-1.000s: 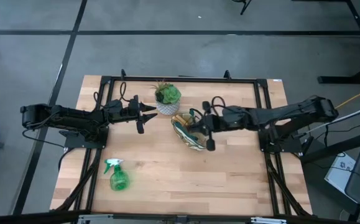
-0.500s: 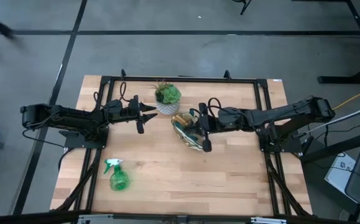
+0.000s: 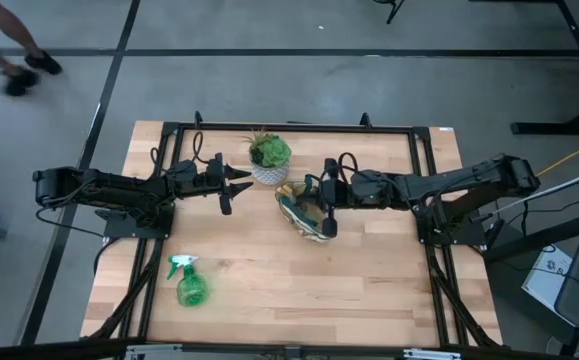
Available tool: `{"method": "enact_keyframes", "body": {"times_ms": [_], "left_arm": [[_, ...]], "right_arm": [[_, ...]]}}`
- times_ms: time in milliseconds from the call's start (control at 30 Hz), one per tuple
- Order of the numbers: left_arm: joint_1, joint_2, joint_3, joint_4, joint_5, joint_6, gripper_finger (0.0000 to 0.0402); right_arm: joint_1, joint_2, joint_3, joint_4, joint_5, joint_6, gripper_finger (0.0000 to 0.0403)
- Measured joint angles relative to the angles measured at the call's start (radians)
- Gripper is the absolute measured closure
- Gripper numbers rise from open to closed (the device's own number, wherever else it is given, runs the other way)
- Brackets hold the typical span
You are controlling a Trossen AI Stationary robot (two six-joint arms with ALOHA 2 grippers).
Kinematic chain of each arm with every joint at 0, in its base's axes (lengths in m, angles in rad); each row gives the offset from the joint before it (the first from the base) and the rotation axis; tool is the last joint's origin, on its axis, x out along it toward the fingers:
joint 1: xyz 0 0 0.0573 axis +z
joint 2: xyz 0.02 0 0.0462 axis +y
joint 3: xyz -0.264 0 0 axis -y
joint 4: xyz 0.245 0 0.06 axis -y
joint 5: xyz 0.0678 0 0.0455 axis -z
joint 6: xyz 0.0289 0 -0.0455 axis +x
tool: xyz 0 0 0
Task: Pick & Place Garden tools in Gardening bag
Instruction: Put the shear scissors into the gardening bag
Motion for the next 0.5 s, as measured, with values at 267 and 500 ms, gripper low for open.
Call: {"method": "enact_keyframes", "body": {"times_ms": [267,500], "left_arm": [[0.000,0.000,0.000,0.000,0.000,0.000,0.0253],[0.000,0.000,0.000,0.000,0.000,0.000,0.0253]], "right_arm": [[-0.062,0.006,0.000,-0.075,0.016,0.006,0.0402],[-0.065,-0.014,0.000,-0.125,0.010,-0.002,0.0402]]}}
